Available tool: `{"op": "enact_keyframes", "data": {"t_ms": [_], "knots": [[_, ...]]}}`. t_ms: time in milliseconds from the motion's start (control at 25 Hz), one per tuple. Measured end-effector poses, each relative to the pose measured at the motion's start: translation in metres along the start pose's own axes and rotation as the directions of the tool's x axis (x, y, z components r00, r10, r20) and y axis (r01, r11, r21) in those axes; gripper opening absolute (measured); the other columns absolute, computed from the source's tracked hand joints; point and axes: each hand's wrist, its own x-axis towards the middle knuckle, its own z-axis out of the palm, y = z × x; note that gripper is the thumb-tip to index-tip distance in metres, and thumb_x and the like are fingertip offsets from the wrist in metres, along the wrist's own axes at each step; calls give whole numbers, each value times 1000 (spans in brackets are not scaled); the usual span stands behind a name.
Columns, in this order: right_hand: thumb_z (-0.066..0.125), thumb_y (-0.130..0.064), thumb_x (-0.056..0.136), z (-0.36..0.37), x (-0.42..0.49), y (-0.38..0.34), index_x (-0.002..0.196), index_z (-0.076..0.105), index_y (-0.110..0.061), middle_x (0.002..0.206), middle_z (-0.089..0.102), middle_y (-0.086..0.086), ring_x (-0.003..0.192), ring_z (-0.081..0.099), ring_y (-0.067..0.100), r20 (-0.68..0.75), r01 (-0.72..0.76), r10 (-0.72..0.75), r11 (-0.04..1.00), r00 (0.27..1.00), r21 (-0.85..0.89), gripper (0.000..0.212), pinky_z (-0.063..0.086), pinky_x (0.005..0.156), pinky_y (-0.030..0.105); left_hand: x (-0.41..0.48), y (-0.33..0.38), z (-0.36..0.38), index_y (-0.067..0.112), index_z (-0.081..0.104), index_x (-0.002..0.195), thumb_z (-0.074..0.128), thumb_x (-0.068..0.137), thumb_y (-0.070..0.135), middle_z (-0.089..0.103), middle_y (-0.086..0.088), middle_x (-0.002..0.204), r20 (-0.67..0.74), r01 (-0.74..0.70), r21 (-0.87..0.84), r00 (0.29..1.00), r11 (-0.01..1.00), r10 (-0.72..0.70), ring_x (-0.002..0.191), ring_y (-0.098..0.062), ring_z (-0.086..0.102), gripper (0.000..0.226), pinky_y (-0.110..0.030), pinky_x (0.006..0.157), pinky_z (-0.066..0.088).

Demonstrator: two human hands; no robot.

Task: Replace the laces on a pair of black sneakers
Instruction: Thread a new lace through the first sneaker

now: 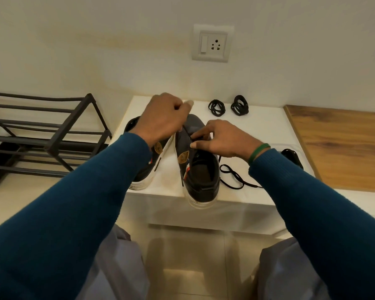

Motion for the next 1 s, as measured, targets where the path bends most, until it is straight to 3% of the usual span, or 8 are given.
{"op": "enact_keyframes", "data": {"t_ms": [80,360,480,600,720,800,920,1000], "knots": [[67,-53,88,2,-1,-2,120,71,-37,84,48,-30,83,49,-4,31,-6,6,1000,999,8,36,34,71,15,-1,0,3,5,55,74,42,97,37,62,-16,77,98,32,233,994,972,-57,68,-33,63,41,-44,64,50],[64,-64,84,2,-22,-5,140,51,-35,105,47,-14,102,47,9,9,33,-33,991,999,-133,64,39,87,30,5,-6,-17,11,53,113,37,99,13,60,-6,98,60,42,96,997,995,-48,71,-23,68,22,-31,57,58],[70,-45,87,13,-34,-6,111,60,-25,102,56,-6,93,54,14,-122,-22,4,989,993,-146,33,41,73,26,6,-5,-22,6,37,132,39,94,-3,57,-9,108,92,-158,156,985,975,145,90,-21,59,39,-23,71,49],[69,-32,89,21,-40,-9,98,73,-21,92,66,-3,84,59,13,-245,-129,127,992,961,11,14,42,65,23,2,6,-23,8,45,125,38,99,2,58,0,97,22,-201,68,980,977,200,81,-9,53,27,-11,65,41],[70,-28,90,24,-47,-14,94,77,-22,89,72,-6,83,63,8,-261,-165,254,933,931,319,10,47,66,18,-5,19,-21,10,51,112,38,106,36,55,7,85,96,34,-52,995,998,-29,74,-8,52,30,-21,63,38],[71,-27,91,23,-51,-14,89,75,-25,87,73,-5,77,66,9,-188,-198,341,826,921,527,5,52,62,21,-11,27,-17,14,54,105,39,101,46,54,4,81,286,332,-220,921,917,-265,65,-10,47,36,-28,58,34],[71,-22,90,21,-54,-11,89,77,-20,87,73,3,66,62,13,-96,-268,483,629,870,730,6,52,55,22,-15,31,-12,12,51,88,42,98,24,52,-3,73,430,526,-385,830,759,-356,50,-10,37,18,-23,44,30],[70,-20,90,19,-54,-8,94,77,-16,88,72,4,67,60,15,-8,-311,521,522,854,794,9,52,57,25,-18,28,-8,10,53,82,40,100,15,53,1,66,481,455,-259,826,852,-294,44,-6,40,23,-18,40,33]]}}
